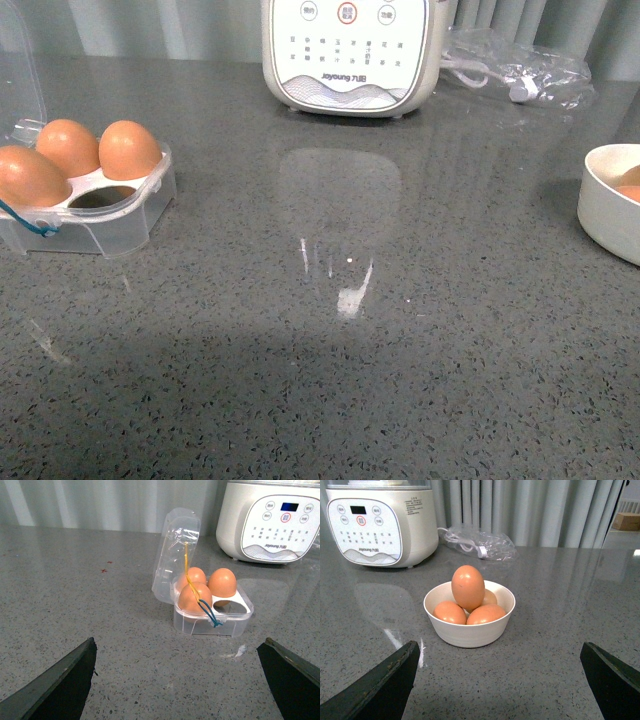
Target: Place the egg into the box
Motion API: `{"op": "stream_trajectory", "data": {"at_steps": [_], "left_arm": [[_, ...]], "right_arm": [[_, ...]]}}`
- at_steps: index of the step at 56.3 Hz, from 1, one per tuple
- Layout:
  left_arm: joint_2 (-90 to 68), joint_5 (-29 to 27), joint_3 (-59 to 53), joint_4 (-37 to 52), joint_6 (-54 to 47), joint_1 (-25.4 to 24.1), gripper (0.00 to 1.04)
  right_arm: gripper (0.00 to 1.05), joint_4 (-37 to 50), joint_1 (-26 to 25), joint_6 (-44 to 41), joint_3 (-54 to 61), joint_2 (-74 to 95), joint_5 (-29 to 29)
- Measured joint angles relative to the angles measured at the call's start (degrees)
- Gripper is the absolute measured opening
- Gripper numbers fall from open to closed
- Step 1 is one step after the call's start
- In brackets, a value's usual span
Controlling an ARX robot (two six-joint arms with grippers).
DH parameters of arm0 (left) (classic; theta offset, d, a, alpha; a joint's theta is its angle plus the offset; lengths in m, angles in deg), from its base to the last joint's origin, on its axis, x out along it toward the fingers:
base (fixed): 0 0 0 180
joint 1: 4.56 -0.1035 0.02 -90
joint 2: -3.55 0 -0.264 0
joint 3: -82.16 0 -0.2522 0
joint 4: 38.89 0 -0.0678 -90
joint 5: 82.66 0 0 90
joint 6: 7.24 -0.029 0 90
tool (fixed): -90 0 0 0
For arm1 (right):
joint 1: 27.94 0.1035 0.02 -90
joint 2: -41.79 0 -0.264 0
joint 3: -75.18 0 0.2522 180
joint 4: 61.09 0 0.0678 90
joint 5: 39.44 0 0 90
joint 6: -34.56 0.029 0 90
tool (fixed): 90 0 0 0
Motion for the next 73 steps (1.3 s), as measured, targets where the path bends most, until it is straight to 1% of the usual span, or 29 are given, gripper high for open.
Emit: {"op": "stream_trajectory", "data": {"at_steps": [64, 66, 68, 70, 73], "left_arm": [[0.0, 0.0, 0.0, 0.0, 0.0, 0.0, 0.98], [0.0, 0.0, 0.0, 0.0, 0.0, 0.0, 0.98], [0.0, 0.0, 0.0, 0.0, 0.0, 0.0, 0.98], [0.0, -0.02, 0.0, 0.0, 0.0, 0.0, 0.98], [0.0, 0.02, 0.0, 0.0, 0.0, 0.0, 0.98]], "right_arm": [[0.98, 0.0, 0.0, 0.02, 0.0, 0.0, 0.0], [0.98, -0.92, 0.57, -0.52, -0.2, 0.37, 1.6], [0.98, -3.04, 2.03, -1.62, -1.2, 1.88, 6.08], [0.98, -2.99, 2.78, -1.79, -1.84, 3.58, 8.35], [0.98, -0.35, 3.13, -2.34, -3.52, 7.89, 8.09]]}}
